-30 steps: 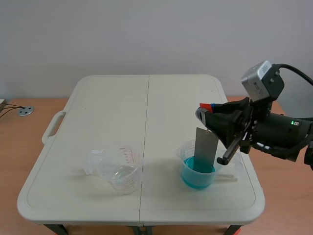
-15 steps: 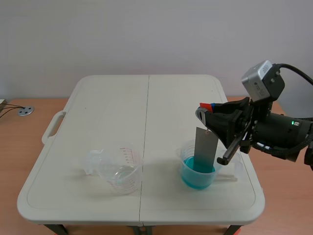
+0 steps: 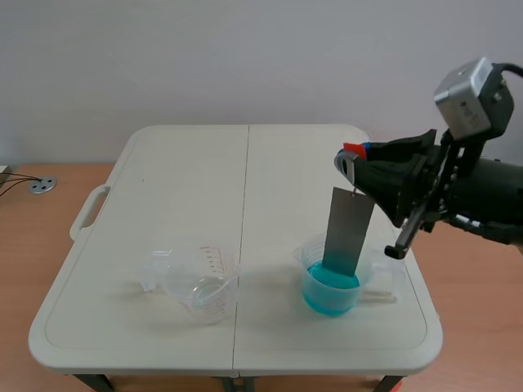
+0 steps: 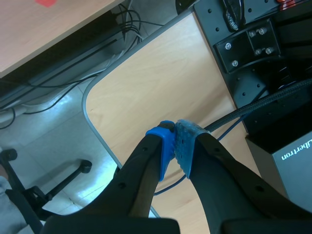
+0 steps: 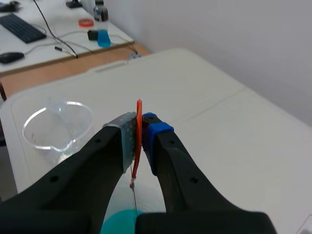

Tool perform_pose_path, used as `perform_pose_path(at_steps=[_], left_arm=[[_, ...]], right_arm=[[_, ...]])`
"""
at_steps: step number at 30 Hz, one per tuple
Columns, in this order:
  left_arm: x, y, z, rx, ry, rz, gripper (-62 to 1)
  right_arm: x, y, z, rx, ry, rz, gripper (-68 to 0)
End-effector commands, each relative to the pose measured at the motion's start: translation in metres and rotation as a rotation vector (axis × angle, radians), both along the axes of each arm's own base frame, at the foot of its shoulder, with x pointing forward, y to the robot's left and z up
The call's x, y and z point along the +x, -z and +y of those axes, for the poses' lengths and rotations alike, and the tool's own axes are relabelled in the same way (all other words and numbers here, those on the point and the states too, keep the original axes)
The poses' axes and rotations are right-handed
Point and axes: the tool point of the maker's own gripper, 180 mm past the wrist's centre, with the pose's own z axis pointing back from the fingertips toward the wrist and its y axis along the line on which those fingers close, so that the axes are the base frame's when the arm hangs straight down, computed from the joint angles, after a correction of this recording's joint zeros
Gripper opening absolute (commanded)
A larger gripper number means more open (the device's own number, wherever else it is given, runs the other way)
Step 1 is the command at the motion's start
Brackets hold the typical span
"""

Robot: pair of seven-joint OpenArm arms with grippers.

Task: Hold the metal plate by the orange handle, dip it into the blue solution, take it out and point at it, then put the plate back in the beaker on the left.
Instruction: 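Hold the plate still in the solution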

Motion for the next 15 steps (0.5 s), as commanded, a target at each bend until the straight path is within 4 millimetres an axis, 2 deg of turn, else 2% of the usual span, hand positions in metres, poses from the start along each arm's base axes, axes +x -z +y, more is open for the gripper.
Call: perform_pose_path(at_steps=[1, 6, 9, 12, 15], left_arm=[[0.004, -0.003, -0.005, -0.017, -0.002, -0.015, -57.7], [0.005, -0.003, -0.004, -0.015, -0.002, -0.017, -57.7], [0.012, -0.004, -0.003, -0.011, -0.005, -0.034, -57.7], [0.03, -0.01, 0.008, 0.01, -0.021, -0.082, -57.7], [0.059, -0.025, 0.023, 0.044, -0.042, -0.166, -57.7]], right_arm=[[0.001, -0.02, 0.001, 0.021, -0.024, -0.045, -66.4], [-0.005, -0.037, 0.002, 0.018, -0.057, -0.072, -66.4], [-0.008, -0.046, 0.004, 0.023, -0.074, -0.074, -66.4], [-0.012, -0.053, 0.006, 0.027, -0.09, -0.077, -66.4], [-0.015, -0.061, 0.008, 0.034, -0.106, -0.086, -66.4]])
